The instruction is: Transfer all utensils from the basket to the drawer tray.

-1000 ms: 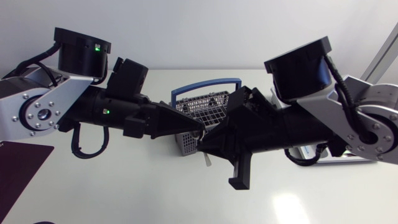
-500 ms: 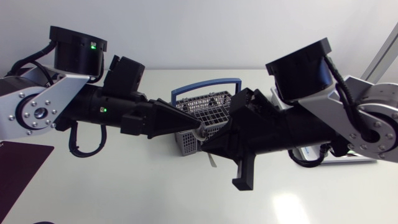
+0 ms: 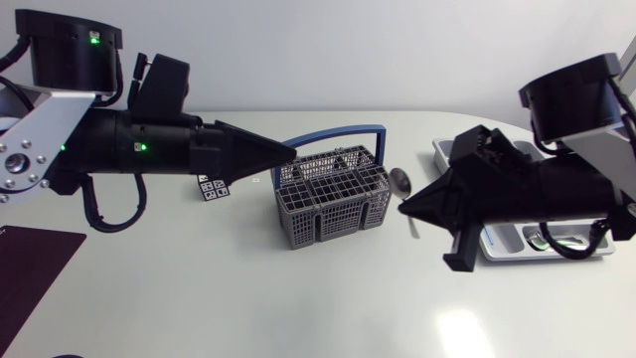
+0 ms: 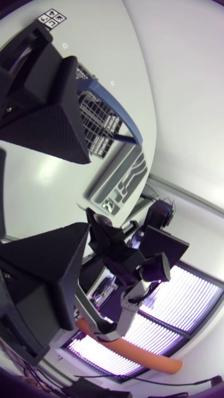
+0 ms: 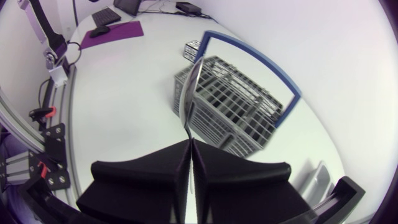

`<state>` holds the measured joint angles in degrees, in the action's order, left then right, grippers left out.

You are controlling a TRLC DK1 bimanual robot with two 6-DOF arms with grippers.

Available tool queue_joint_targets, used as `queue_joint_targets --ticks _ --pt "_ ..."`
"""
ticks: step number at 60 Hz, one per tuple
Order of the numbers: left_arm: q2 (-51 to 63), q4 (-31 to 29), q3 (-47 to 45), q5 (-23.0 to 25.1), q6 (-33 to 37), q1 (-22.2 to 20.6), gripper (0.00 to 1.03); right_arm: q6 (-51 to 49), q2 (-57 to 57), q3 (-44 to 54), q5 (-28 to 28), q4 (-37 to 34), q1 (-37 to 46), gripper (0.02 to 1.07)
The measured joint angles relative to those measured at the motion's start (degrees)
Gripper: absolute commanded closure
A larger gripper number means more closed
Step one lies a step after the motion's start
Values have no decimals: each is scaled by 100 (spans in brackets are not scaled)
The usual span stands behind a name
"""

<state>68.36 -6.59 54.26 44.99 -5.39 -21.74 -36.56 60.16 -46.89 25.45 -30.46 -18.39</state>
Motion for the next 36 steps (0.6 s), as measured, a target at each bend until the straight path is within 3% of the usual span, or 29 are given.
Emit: queue_joint_targets --ticks 15,36 --pt "111 -328 98 -787 11 144 35 -1462 57 278 33 -2 2020 98" --pt "170 -603 98 -1849 420 289 35 -3633 1325 341 243 1008 4417 98"
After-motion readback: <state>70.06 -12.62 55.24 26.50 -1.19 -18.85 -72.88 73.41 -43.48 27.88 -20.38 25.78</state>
